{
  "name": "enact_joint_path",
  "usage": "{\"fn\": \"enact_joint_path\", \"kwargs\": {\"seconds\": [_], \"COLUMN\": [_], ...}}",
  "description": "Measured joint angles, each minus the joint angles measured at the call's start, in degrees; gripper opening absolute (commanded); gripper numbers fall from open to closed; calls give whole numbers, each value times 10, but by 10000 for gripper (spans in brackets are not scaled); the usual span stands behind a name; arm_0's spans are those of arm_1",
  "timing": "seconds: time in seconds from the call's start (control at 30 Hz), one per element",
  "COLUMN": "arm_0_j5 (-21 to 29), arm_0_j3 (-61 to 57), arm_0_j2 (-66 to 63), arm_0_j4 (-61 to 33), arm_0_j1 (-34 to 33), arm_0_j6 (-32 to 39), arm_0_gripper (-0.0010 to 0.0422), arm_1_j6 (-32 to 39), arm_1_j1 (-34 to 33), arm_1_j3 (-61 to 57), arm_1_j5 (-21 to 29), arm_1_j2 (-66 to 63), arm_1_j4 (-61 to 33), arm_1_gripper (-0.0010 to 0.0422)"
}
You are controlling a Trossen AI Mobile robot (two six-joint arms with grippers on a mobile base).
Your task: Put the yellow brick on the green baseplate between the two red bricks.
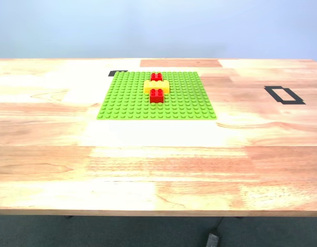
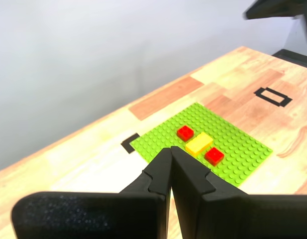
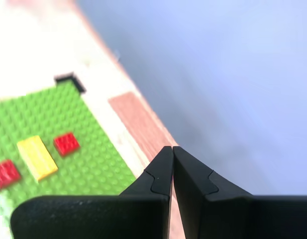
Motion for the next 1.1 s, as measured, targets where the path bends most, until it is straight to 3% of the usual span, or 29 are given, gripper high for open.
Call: {"fn": "enact_joint_path", "kwargs": {"seconds": [0.2, 0.57, 0.7, 0.87, 1.1], "arm_0_j5": [-65, -78, -116, -124, -160], "arm_0_j3": [-32, -192, -260, -316, -344], "arm_0_j2": [-31, -175, -243, -320, -365], "arm_0_j4": [45, 165, 184, 225, 234], "arm_0_j1": [0, 0, 0, 0, 0], "arm_0_j6": [-10, -74, -104, -114, -183], "arm_0_gripper": [0, 0, 0, 0, 0], "arm_1_j6": [85, 241, 274, 287, 324], "arm_1_j1": [-39, -137, -167, -198, -220], "arm_1_j3": [-189, -368, -428, -495, -572], "arm_1_j5": [4, 4, 4, 20, 34], "arm_1_j2": [-207, -502, -582, -662, -754], "arm_1_j4": [103, 104, 103, 104, 103], "arm_1_gripper": [0, 0, 0, 0, -1]}}
